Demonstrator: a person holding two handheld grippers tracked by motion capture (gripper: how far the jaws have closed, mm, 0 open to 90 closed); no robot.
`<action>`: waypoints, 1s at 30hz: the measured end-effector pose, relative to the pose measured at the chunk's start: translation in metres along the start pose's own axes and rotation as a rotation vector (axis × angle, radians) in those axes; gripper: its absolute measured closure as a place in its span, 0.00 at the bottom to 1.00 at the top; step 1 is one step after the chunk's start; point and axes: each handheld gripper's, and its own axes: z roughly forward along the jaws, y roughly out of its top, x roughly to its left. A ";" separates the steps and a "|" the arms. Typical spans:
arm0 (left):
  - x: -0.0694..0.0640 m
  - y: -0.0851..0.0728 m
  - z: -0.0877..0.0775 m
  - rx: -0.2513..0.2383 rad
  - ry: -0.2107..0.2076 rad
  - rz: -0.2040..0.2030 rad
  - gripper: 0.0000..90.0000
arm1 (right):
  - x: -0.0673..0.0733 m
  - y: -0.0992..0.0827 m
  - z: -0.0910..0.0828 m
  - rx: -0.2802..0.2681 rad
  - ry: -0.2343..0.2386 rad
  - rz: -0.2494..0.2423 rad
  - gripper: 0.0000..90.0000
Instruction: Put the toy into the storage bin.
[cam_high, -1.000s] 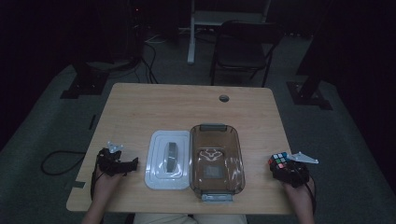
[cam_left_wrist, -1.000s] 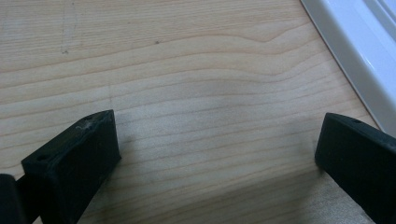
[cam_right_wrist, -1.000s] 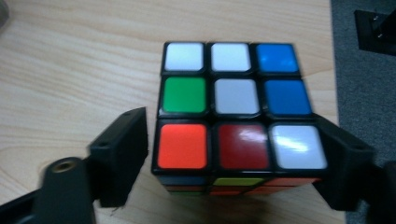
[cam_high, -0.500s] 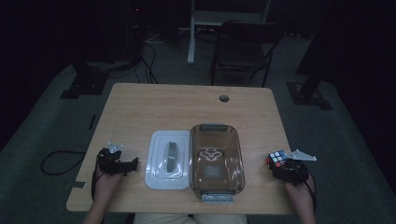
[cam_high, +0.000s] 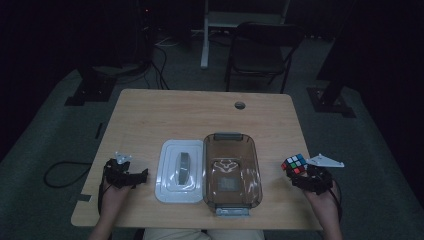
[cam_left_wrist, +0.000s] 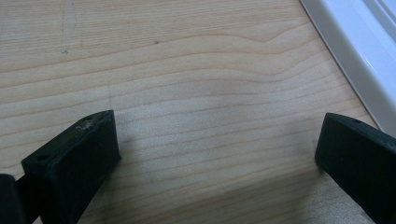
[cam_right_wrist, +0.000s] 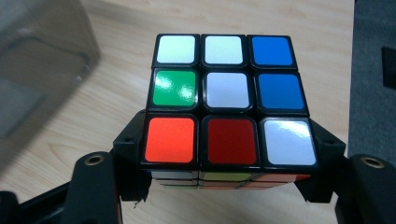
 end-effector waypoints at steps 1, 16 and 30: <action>0.000 0.000 0.000 0.000 0.000 0.000 0.00 | 0.000 0.000 0.000 0.000 0.000 0.000 0.38; 0.000 0.000 0.000 0.001 0.000 0.000 0.00 | 0.024 0.056 -0.023 -0.091 0.104 -0.114 0.38; 0.000 0.000 0.000 0.001 0.000 0.001 0.00 | 0.073 0.099 -0.044 -0.163 0.293 -0.276 0.38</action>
